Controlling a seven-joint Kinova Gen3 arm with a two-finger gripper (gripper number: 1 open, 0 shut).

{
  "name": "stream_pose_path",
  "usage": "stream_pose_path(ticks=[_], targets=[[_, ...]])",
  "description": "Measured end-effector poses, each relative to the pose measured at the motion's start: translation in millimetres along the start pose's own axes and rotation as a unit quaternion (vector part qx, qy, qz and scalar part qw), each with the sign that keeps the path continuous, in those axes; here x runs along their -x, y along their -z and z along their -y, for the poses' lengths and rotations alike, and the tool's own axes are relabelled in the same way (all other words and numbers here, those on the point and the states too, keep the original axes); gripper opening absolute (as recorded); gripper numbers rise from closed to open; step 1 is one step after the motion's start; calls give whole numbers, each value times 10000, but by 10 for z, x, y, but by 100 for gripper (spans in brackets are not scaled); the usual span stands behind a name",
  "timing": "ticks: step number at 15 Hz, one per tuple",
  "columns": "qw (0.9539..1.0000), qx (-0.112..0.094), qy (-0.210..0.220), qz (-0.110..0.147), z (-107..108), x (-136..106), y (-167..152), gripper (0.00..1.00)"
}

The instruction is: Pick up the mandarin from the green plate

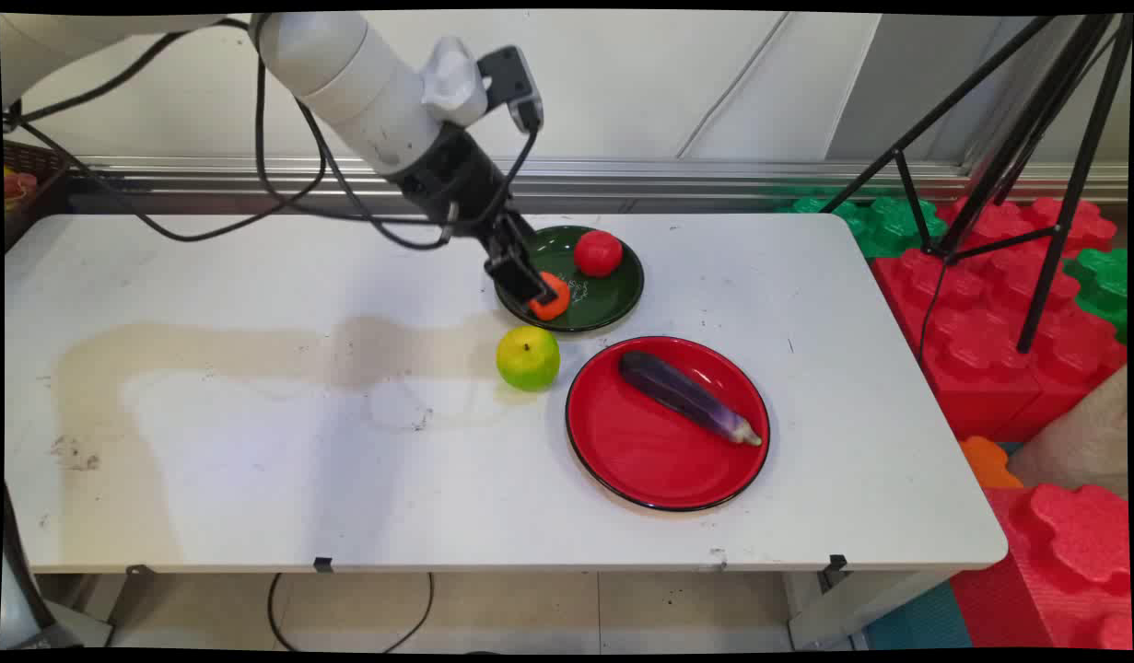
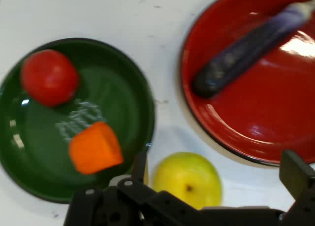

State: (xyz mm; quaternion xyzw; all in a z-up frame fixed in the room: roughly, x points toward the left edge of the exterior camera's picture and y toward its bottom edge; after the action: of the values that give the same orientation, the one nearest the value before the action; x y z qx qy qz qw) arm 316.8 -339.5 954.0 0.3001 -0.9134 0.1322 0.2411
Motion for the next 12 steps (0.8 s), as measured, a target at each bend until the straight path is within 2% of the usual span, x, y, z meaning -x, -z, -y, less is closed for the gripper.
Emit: stream_pose_path(ticks=[4,7,12], targets=[[9985,-381,392,17,148,-51,-16,100],[9955,-649,675,143,230,-64,-136,100],[9901,-948,980,348,334,-68,-384,100]])
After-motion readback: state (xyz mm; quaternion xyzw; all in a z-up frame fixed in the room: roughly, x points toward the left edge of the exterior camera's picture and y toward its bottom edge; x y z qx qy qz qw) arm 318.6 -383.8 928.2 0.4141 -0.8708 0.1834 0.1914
